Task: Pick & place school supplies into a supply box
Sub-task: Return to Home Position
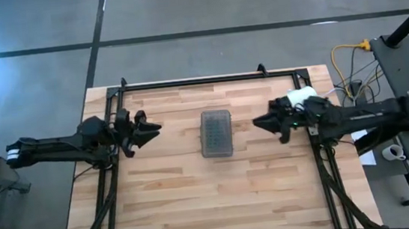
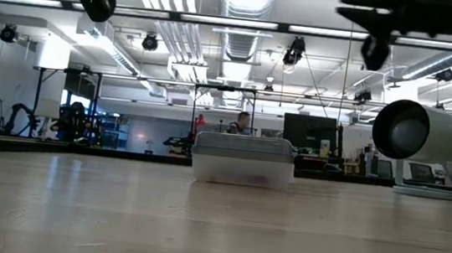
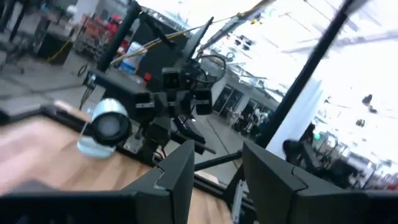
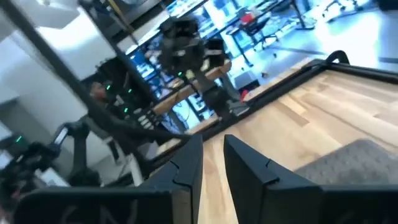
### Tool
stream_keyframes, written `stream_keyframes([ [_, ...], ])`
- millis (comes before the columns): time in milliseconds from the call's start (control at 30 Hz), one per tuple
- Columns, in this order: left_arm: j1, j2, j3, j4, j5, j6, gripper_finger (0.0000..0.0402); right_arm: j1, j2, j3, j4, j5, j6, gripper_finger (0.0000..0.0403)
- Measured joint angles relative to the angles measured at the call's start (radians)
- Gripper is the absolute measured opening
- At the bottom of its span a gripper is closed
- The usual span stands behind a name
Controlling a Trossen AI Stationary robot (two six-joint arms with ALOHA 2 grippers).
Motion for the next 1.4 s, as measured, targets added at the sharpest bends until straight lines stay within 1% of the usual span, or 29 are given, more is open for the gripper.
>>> stream_keyframes([
  [67,0.010,0.007,-0.010,-0.001,-0.009,-0.062,0.0120,0.008,-0.094,-0.037,-0.064,-0.002,-0.005,0.0059],
  [133,0.012,0.012,-0.017,-0.002,-0.014,-0.132,0.0120,0.015,-0.164,-0.077,-0.088,-0.008,-0.024,0.0059],
  [167,0.012,0.013,-0.018,-0.001,-0.016,-0.126,0.0120,0.017,-0.194,-0.097,-0.093,-0.004,-0.037,0.0059],
  [333,-0.003,0.002,-0.018,0.030,-0.001,0.120,0.0120,0.017,-0.357,-0.204,-0.074,0.000,-0.087,0.0059],
  [433,-0.002,-0.042,-0.020,0.023,0.001,0.188,0.0120,0.017,-0.455,-0.268,-0.081,0.000,-0.091,0.0059],
  [567,-0.002,-0.104,-0.039,0.021,0.077,0.240,0.0120,0.017,-0.570,-0.346,-0.076,0.002,-0.083,0.0059],
  [633,-0.003,-0.131,-0.061,0.023,0.086,0.250,0.0120,0.017,-0.618,-0.384,-0.081,0.008,-0.064,0.0059],
  [767,-0.003,-0.201,-0.142,0.043,0.083,0.254,0.0120,0.017,-0.683,-0.389,-0.193,0.056,-0.036,0.0059],
  [833,-0.003,-0.235,-0.196,0.068,0.075,0.237,0.0120,0.017,-0.702,-0.390,-0.231,0.061,-0.030,0.0059],
  [933,-0.003,-0.292,-0.275,0.061,0.073,0.160,0.0120,0.017,-0.706,-0.390,-0.247,0.061,-0.029,0.0059],
  [1033,-0.003,-0.332,-0.359,0.066,0.071,0.142,0.0120,0.017,-0.700,-0.390,-0.249,0.061,-0.029,0.0059],
  [1067,-0.003,-0.337,-0.361,-0.003,0.070,0.140,0.0120,0.017,-0.698,-0.390,-0.248,0.061,-0.029,0.0059],
  [1133,-0.003,-0.344,-0.335,-0.209,0.067,0.141,0.0120,0.017,-0.692,-0.390,-0.249,0.061,-0.028,0.0059],
  [1267,-0.003,-0.334,-0.313,-0.459,0.067,0.141,0.0120,0.017,-0.692,-0.389,-0.252,0.062,-0.028,0.0059],
  [1300,-0.004,-0.337,-0.313,-0.485,0.061,0.140,0.0120,0.017,-0.699,-0.389,-0.258,0.062,-0.027,0.0059],
  [1400,-0.009,-0.354,-0.309,-0.480,0.050,0.141,0.0120,0.017,-0.747,-0.389,-0.272,0.062,-0.027,0.0059],
])
